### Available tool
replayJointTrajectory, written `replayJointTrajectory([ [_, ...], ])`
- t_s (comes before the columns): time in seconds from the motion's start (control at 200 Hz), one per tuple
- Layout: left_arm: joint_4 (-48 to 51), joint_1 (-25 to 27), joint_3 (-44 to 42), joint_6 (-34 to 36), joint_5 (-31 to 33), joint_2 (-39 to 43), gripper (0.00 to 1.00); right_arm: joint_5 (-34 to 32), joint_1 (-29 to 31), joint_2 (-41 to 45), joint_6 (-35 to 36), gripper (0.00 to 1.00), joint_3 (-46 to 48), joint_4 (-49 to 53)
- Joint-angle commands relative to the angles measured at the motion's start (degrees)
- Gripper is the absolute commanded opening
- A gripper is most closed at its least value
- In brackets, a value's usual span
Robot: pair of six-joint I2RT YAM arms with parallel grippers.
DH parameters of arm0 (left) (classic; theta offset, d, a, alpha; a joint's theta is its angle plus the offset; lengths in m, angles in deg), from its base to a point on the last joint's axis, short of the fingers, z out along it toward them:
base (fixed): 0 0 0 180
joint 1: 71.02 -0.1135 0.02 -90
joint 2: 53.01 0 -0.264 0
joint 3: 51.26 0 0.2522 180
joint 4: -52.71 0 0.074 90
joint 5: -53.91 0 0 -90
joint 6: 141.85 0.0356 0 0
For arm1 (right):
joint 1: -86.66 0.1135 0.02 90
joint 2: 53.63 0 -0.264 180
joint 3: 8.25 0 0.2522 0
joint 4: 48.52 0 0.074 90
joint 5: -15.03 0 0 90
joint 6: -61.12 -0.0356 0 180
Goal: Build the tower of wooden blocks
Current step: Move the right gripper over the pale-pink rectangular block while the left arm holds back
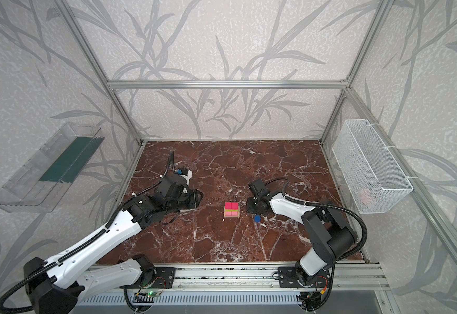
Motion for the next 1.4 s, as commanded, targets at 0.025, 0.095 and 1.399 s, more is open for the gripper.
replayJointTrajectory([
  [0.025, 0.7, -0.4, -0.6, 0.4, 1.1, -0.3, 0.36, -0.5, -1.3, -1.0, 0.9, 0.0, -0.7, 0.5],
  [0.095, 0.7, -0.5, -0.5, 0.4, 0.9, -0.6, 0.36, -0.5, -1.8, -1.3, 0.9, 0.0, -0.6, 1.1],
  [1.399, 0.2, -2.0, 0.2, 0.6, -0.3, -2.8, 0.35, -3.6, -8.8, 2.6, 8.5, 0.0, -6.0, 10.9],
])
